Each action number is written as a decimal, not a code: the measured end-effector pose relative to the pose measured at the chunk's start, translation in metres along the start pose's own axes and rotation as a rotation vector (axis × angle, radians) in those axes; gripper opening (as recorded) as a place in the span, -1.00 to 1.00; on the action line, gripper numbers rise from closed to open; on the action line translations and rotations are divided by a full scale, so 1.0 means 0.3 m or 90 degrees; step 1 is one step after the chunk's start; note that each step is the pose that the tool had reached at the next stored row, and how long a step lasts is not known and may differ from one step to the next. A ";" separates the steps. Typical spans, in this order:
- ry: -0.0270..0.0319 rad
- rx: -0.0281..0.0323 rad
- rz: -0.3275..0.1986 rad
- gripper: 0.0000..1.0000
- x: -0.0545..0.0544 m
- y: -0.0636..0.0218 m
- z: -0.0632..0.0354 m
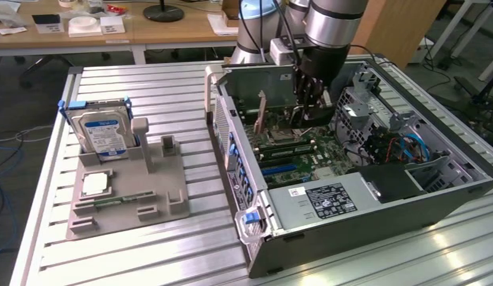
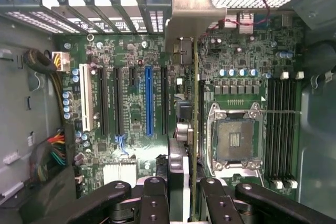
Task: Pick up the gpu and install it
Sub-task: 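Insert the gpu into the slot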
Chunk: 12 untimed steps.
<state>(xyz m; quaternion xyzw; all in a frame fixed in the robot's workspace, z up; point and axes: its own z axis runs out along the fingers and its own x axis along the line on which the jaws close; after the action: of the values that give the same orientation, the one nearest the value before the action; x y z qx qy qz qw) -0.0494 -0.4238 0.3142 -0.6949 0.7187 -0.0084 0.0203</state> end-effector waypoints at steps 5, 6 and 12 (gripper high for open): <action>-0.0014 -0.0001 0.000 -0.44 0.023 0.001 0.009; -0.0040 -0.0001 0.000 -0.44 0.033 0.001 0.012; -0.0363 -0.0012 0.001 -0.44 0.063 0.001 0.021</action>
<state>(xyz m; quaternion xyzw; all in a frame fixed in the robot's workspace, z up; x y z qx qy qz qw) -0.0500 -0.4427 0.3075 -0.6941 0.7187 0.0121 0.0402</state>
